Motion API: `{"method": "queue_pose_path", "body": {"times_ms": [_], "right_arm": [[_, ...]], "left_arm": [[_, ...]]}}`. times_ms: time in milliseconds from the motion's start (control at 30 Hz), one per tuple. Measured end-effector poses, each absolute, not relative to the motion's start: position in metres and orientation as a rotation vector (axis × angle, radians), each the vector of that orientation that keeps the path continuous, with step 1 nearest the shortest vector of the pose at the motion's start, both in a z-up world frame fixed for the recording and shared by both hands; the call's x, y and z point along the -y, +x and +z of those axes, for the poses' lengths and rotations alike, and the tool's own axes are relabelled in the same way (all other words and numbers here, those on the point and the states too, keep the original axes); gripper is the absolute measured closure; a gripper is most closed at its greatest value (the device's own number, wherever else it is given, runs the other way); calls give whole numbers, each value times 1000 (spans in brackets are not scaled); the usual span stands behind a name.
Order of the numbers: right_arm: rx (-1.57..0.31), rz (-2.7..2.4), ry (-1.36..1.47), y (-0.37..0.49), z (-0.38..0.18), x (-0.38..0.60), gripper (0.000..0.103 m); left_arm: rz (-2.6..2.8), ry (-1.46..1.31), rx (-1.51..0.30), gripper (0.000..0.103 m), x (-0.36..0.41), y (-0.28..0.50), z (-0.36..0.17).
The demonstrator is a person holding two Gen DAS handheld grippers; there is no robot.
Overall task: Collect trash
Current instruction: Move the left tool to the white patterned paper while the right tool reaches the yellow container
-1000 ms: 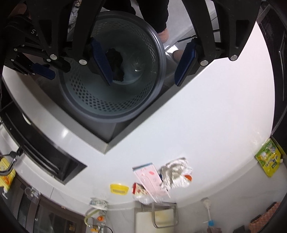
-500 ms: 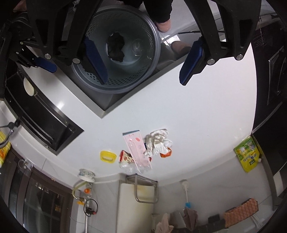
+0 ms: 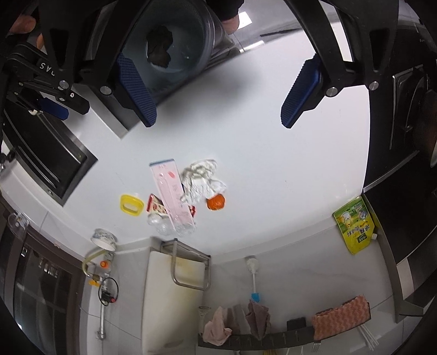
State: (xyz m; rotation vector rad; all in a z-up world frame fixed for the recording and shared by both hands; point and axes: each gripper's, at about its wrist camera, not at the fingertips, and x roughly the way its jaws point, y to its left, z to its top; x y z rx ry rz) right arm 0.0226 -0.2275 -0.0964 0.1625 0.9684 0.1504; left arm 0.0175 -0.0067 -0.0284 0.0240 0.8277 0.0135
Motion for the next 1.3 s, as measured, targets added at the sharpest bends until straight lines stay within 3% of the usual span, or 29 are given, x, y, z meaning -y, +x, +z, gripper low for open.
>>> {"method": "queue_pose_path", "body": {"times_ms": [533,933,1300], "right_arm": [[-934,112,27,176,-113,260,35],[-967,333,-224,273,-144,266,28],[-1010,480,-183,324,-149,278,26]], "left_arm": [[4,15,-867,10,5,134,-70],[1,24,-912,10,12,156,-93],[-4,28,-915,10,15,157,-95]]}}
